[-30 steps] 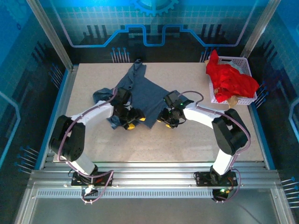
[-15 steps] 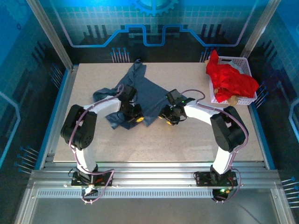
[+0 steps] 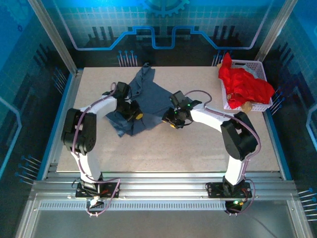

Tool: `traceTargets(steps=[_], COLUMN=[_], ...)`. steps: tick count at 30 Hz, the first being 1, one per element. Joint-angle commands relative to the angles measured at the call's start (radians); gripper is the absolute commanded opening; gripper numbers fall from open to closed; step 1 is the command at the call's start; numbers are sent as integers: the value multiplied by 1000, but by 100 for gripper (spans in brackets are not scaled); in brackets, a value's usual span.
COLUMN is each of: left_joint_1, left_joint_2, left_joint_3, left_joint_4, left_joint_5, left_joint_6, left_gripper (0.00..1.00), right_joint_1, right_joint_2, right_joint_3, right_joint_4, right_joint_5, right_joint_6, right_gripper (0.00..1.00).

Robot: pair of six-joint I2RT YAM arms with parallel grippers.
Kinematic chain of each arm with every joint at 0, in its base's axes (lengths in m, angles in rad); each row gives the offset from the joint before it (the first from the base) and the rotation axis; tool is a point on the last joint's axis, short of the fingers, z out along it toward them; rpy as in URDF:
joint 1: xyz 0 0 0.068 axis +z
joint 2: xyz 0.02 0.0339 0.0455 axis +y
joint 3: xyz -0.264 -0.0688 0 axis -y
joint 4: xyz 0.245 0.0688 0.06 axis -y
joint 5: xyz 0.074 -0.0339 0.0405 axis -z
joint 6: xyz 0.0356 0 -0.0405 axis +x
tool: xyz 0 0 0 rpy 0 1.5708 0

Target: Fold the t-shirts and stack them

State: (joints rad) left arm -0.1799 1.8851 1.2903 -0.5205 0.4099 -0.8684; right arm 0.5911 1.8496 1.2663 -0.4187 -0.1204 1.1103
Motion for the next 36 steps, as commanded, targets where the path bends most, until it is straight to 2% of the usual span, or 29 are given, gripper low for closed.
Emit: traceTargets(steps=[1, 9, 18, 28, 31, 34, 36], left_joint_1=[36, 62, 62, 61, 61, 60, 60], left_joint_2=[69, 189, 168, 140, 109, 74, 37], left_joint_3=[67, 131, 80, 82, 85, 87, 85], left_joint_4=[26, 16, 34, 31, 19, -13, -44], left_joint_5=[61, 81, 90, 115, 120, 109, 82], left_joint_6=[6, 43, 58, 58, 56, 66, 82], left_gripper=[0, 0, 0, 0, 5, 15, 26], right_joint_1=[41, 103, 164, 171, 165, 163, 162], right_joint_2=[52, 165, 267, 362, 367, 372, 367], right_joint_3=[70, 158, 292, 402, 408, 427, 430], right_joint_4=[-39, 17, -5, -47, -39, -57, -71], right_joint_5=[-1, 1, -1, 16, 25, 31, 35], right_joint_6=[-11, 56, 142, 179, 185, 186, 186], right_gripper=[46, 48, 47, 39, 34, 27, 22])
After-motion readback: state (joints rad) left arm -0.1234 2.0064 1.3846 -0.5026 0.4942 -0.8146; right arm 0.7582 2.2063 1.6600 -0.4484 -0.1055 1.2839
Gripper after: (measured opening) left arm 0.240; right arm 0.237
